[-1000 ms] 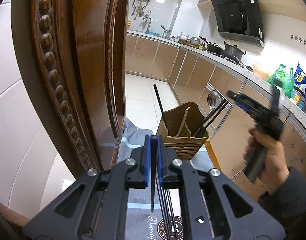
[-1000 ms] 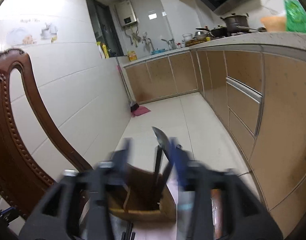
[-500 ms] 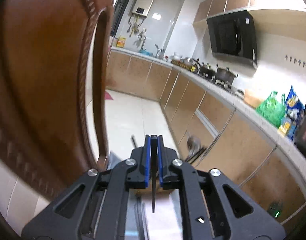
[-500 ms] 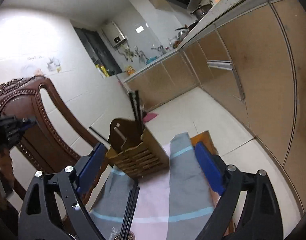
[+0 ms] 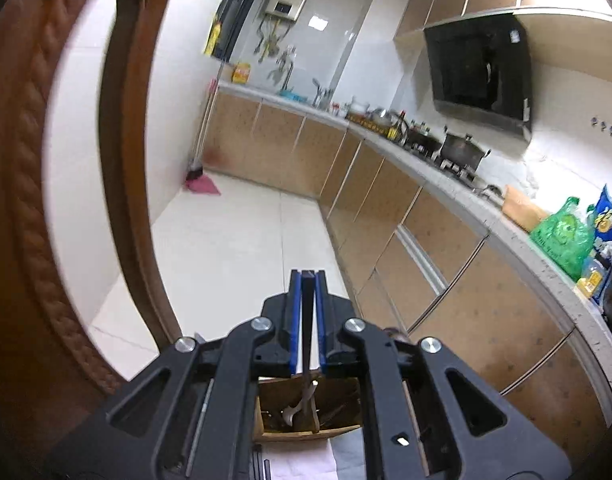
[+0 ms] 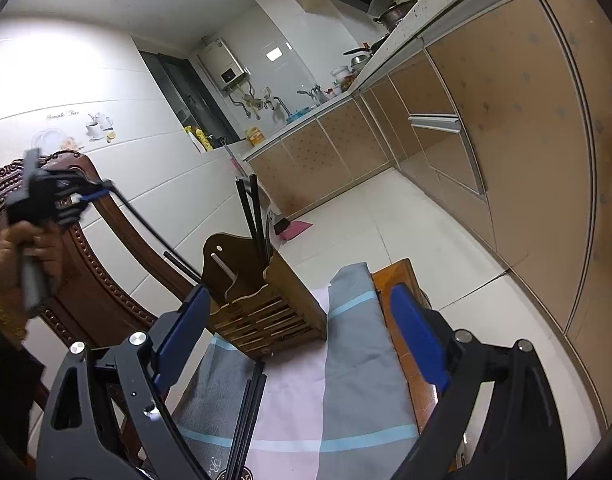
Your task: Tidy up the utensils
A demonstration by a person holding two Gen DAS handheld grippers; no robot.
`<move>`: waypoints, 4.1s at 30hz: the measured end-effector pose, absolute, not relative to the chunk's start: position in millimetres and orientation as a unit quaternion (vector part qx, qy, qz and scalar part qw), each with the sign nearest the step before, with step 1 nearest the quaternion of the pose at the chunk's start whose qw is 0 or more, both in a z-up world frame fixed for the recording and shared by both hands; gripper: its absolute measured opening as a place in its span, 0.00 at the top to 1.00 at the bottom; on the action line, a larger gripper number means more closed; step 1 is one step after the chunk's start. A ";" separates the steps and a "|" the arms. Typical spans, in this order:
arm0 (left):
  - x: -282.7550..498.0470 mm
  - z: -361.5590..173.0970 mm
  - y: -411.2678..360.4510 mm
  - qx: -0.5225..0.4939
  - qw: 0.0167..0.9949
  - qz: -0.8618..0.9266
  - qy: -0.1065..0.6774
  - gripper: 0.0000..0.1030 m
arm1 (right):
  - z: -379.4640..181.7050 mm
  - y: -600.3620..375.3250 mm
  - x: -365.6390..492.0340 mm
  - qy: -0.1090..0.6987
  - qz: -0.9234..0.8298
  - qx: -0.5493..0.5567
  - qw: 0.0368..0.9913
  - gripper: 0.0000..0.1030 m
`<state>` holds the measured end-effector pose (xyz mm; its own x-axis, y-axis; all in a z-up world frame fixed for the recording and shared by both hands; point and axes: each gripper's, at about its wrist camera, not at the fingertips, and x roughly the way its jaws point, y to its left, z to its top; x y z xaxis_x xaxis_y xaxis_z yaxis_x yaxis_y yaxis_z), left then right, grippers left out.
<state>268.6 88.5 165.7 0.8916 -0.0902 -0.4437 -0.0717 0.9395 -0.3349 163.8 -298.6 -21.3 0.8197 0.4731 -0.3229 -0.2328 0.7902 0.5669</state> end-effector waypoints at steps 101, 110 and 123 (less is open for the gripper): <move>151.5 42.7 92.4 -0.079 0.938 0.041 0.336 0.94 | -145.8 -53.5 254.3 0.493 0.145 -0.090 0.853 0.26; 138.0 54.5 104.8 -0.084 0.941 0.035 0.325 0.94 | -140.0 -21.5 262.4 0.496 0.158 -0.107 0.847 0.89; 118.4 74.7 100.8 -0.065 0.947 0.014 0.315 0.94 | -32.5 -92.0 196.0 0.417 0.222 -0.006 0.882 0.92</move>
<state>118.4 100.8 74.7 0.8013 -0.0133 -0.5981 -0.0680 0.9913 -0.1132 196.0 -92.0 -32.5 0.5545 0.3859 -0.7373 -0.3963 0.9015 0.1738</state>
